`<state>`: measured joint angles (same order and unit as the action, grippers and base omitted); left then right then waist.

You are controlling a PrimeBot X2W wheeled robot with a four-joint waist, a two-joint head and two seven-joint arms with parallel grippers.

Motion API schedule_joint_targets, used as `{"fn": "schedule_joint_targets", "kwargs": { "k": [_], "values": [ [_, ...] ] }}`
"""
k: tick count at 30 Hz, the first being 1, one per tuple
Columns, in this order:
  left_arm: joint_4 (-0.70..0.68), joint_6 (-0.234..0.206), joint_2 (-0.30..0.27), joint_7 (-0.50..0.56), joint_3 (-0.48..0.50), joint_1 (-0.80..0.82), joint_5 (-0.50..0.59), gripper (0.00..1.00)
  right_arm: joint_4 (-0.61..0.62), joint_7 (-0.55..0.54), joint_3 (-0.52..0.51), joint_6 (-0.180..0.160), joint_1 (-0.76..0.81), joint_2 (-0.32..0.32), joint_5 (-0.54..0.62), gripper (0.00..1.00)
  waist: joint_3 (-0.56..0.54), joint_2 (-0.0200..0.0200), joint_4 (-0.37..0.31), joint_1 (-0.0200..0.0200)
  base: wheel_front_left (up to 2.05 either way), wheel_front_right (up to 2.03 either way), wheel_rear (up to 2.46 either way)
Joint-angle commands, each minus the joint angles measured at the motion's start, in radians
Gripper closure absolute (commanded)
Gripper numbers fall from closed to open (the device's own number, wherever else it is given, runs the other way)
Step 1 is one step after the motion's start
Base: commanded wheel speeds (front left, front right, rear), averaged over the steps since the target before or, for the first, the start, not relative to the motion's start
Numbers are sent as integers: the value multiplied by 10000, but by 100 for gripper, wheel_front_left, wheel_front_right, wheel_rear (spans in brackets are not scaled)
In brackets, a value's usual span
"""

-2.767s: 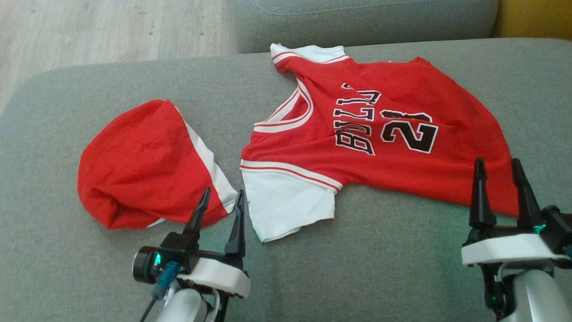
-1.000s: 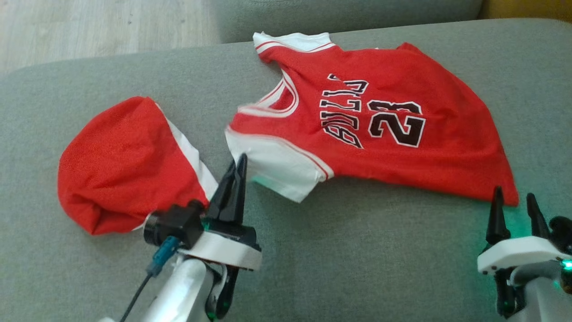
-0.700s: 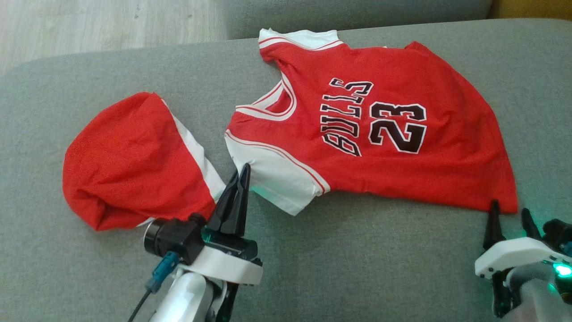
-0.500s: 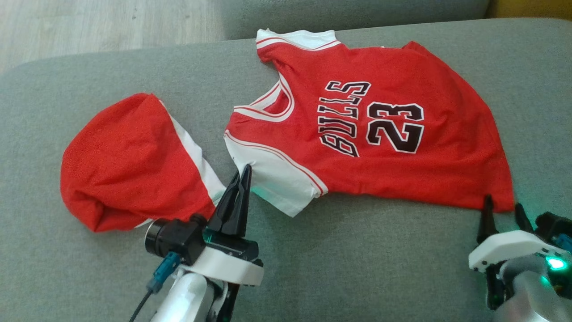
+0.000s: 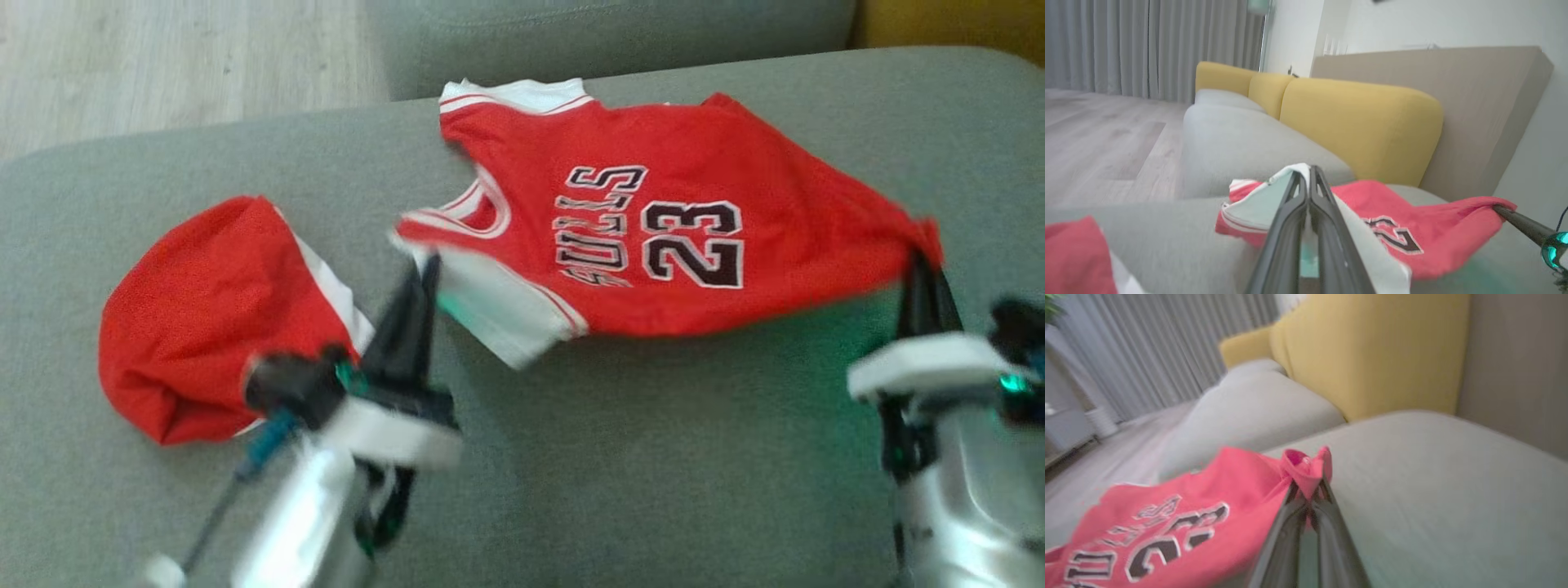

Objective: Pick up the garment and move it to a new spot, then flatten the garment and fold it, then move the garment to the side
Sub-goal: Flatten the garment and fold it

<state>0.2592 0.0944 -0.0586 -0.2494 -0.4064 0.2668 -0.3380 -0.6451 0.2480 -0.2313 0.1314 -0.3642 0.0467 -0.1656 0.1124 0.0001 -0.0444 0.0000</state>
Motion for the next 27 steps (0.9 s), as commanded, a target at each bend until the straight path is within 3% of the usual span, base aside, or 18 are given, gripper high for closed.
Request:
{"fn": "schedule_joint_targets", "kwargs": {
  "k": [1,6,12,18,27],
  "values": [
    [-388,76,-173,-119,565,1071,-208,100,883,134,648,-7,-595,35,180,100,-129,-1,-122,0,0,0,0],
    [-666,235,-410,340,976,2928,-904,100,2839,-297,1053,-7,-1521,35,69,100,-479,-1,-320,0,0,0,0],
    [-854,234,-393,650,1489,4542,-1520,100,4193,-1218,1081,-7,-2459,216,113,100,-845,-1,-338,0,0,0,0],
    [-1717,-687,-758,1186,1758,5073,-952,100,5881,-2094,1459,-7,-2551,640,529,100,-1148,-1,-458,0,0,0,0],
    [-5022,-990,-1623,3481,1294,4374,-649,100,9003,-3666,1209,-7,-1251,570,989,100,-868,-1,-313,0,0,0,0]
  ]
}}
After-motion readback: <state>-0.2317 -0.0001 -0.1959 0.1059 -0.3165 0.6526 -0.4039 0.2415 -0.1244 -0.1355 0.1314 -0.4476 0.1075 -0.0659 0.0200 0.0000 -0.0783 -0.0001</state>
